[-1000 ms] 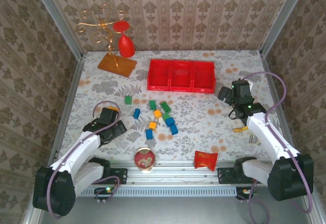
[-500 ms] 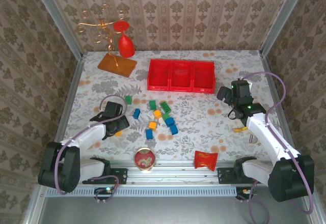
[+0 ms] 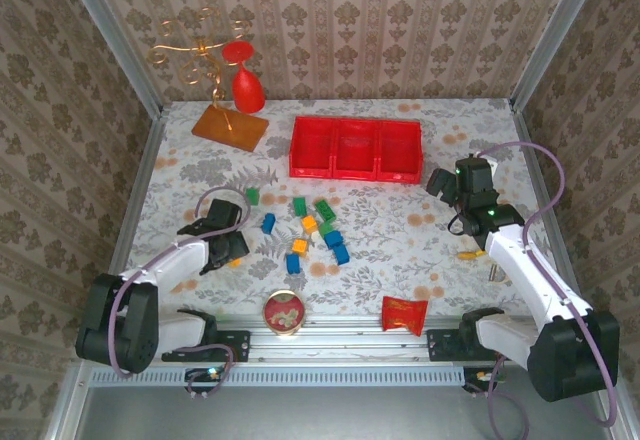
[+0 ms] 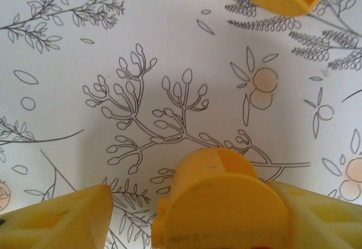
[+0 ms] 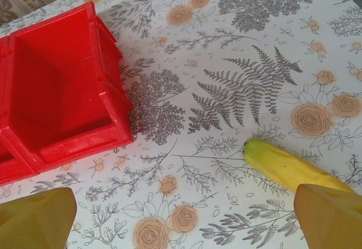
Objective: Sort the legos into containers by color
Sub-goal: Pick up the lego from the bottom-left of the table.
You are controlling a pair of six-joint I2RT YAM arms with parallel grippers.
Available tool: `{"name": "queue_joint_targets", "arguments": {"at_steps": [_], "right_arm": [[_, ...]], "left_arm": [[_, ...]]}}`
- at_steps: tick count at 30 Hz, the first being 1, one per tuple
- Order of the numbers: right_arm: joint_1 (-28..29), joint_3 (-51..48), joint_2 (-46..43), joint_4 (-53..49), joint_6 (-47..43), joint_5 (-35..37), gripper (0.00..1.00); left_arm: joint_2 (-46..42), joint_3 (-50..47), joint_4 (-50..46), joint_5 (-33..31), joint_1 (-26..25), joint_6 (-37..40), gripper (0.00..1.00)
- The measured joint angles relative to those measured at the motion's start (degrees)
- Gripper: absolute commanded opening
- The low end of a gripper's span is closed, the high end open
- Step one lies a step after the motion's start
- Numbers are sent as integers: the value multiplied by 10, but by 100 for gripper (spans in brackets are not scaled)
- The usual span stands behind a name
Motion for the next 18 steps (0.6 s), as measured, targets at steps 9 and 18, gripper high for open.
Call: {"name": "queue_joint_targets", "arguments": {"at_steps": [9,18], "right_arm": [[0,0,0,0,7,-5,100],[0,0,-6,0,10,-6,100]], "left_arm": [[25,7,23,4,-7,-8,45],[6,7,24,4,-15,-9,36]]}}
